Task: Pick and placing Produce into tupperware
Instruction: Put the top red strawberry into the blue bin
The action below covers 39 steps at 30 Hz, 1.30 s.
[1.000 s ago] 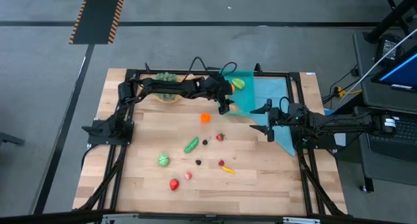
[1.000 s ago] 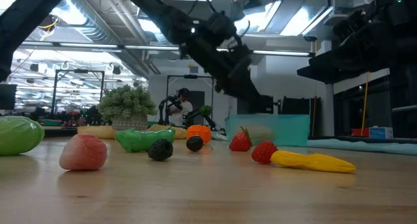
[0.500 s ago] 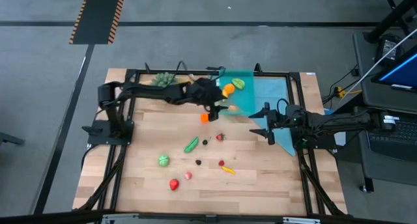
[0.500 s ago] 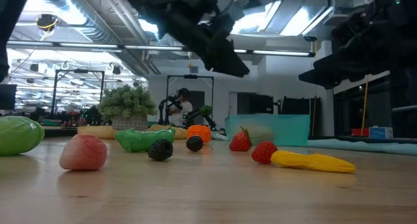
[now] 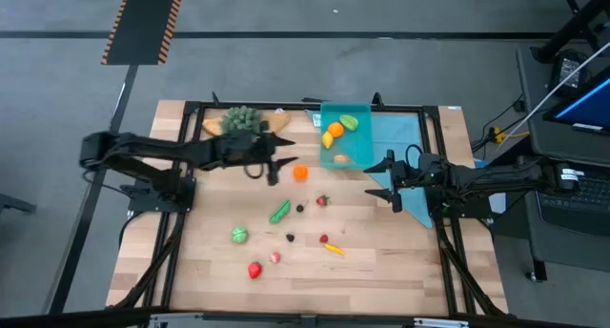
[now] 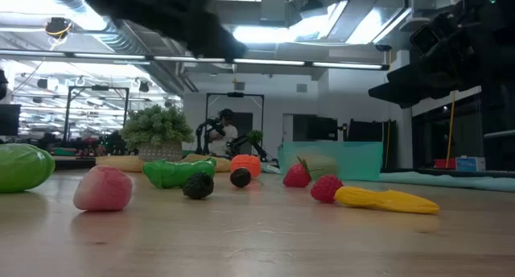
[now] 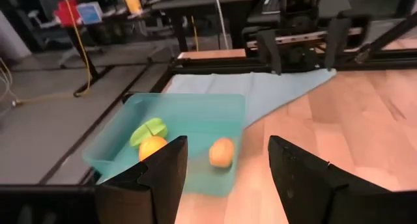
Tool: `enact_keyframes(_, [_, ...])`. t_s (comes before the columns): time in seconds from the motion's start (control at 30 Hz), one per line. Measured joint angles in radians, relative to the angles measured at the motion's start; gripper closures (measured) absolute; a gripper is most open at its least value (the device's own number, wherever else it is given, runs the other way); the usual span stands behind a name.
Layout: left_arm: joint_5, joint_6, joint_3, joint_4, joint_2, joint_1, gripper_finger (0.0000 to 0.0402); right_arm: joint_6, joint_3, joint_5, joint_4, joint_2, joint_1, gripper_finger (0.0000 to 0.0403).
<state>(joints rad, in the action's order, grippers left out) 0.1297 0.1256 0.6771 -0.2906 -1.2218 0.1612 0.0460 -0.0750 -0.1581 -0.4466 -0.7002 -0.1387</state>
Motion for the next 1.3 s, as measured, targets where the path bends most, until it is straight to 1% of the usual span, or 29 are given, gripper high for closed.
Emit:
enact_keyframes(0.03, [-0.008,0.010,-0.025,0.005,0.038,0.003,0.0195,0.000,0.000,0.000,-0.002,0.000,0.000,0.0086])
enact_keyframes(0.2, [-0.121,0.016,-0.170,0.021,0.244,0.022,0.0195,0.002,0.000,0.000,-0.011,0.000,0.000,0.0086])
enact_keyframes(0.37, [-0.141,0.014,-0.313,0.031,0.444,0.024,0.0195,0.002,0.000,0.000,-0.029,0.000,0.000,0.0086])
enact_keyframes(0.47, [-0.159,0.004,-0.374,0.049,0.568,0.023,0.0195,0.004,0.000,0.000,-0.040,0.000,0.000,0.0086])
enact_keyframes(0.53, [-0.182,-0.041,-0.399,0.068,0.633,0.021,0.0195,0.004,0.000,0.000,-0.053,0.000,0.000,0.0086])
enact_keyframes(0.6, [-0.226,-0.075,-0.426,0.077,0.669,0.013,0.0195,0.002,0.000,0.000,-0.080,0.000,0.000,0.0086])
enact_keyframes(0.67, [-0.259,-0.090,-0.443,0.072,0.677,-0.004,0.0195,-0.023,0.000,0.000,-0.092,0.000,0.000,0.0086])
enact_keyframes(0.8, [-0.249,-0.095,-0.454,0.070,0.643,-0.044,0.0195,-0.047,0.000,0.001,-0.094,0.000,0.001,0.0086])
enact_keyframes(0.97, [-0.248,-0.060,-0.454,0.069,0.575,-0.101,0.0195,-0.028,-0.010,0.012,-0.085,0.000,0.063,0.0086])
enact_keyframes(1.07, [-0.248,-0.060,-0.454,0.074,0.545,-0.124,0.0195,-0.028,-0.040,0.064,-0.059,-0.004,0.125,0.0086])
enact_keyframes(1.3, [-0.246,-0.070,-0.454,0.071,0.534,-0.139,0.0195,-0.051,-0.159,0.209,0.143,-0.059,0.265,0.0086])
